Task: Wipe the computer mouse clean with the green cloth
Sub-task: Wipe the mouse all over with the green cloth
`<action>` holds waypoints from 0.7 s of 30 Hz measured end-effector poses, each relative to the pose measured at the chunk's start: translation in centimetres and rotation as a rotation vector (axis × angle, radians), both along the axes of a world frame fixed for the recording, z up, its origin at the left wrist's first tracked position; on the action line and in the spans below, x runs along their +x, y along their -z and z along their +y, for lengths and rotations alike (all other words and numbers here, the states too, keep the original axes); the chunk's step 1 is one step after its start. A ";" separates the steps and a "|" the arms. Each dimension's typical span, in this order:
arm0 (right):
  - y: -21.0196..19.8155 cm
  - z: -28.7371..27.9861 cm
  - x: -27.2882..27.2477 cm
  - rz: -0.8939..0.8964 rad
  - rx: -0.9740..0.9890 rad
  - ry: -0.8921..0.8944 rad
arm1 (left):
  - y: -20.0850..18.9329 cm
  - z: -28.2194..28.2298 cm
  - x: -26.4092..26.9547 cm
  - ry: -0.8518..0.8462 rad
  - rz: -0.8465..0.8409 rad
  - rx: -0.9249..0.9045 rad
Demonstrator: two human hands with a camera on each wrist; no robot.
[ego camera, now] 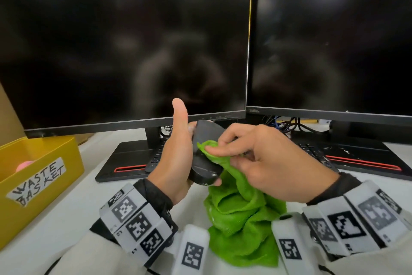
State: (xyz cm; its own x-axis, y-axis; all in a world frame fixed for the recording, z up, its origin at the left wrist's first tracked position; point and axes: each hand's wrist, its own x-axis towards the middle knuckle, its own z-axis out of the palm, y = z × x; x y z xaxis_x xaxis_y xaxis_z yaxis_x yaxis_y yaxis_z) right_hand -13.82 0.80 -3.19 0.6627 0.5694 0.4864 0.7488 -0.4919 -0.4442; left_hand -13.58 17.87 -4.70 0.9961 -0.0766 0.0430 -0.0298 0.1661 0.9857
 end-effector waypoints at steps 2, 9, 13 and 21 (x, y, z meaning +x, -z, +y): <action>0.0 -1.0 0.6 0.035 0.078 0.047 | -0.4 0.1 -0.3 0.003 -0.041 0.009; -0.1 -1.0 1.0 0.212 0.273 0.012 | 0.7 -0.3 -0.3 0.005 -0.158 0.105; 0.5 -1.2 1.6 0.227 0.407 0.111 | 0.9 0.4 0.3 -0.053 -0.187 0.053; 0.9 -1.8 2.2 0.452 0.247 0.005 | 0.4 1.0 0.2 0.075 -0.215 -0.129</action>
State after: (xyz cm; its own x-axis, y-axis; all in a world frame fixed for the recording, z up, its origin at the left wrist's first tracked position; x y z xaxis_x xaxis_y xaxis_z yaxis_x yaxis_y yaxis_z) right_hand -11.67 -1.03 -4.12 0.8401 0.4702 0.2706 0.4533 -0.3344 -0.8262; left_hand -13.33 18.87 -5.10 0.9548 -0.1305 0.2670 -0.2187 0.2996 0.9287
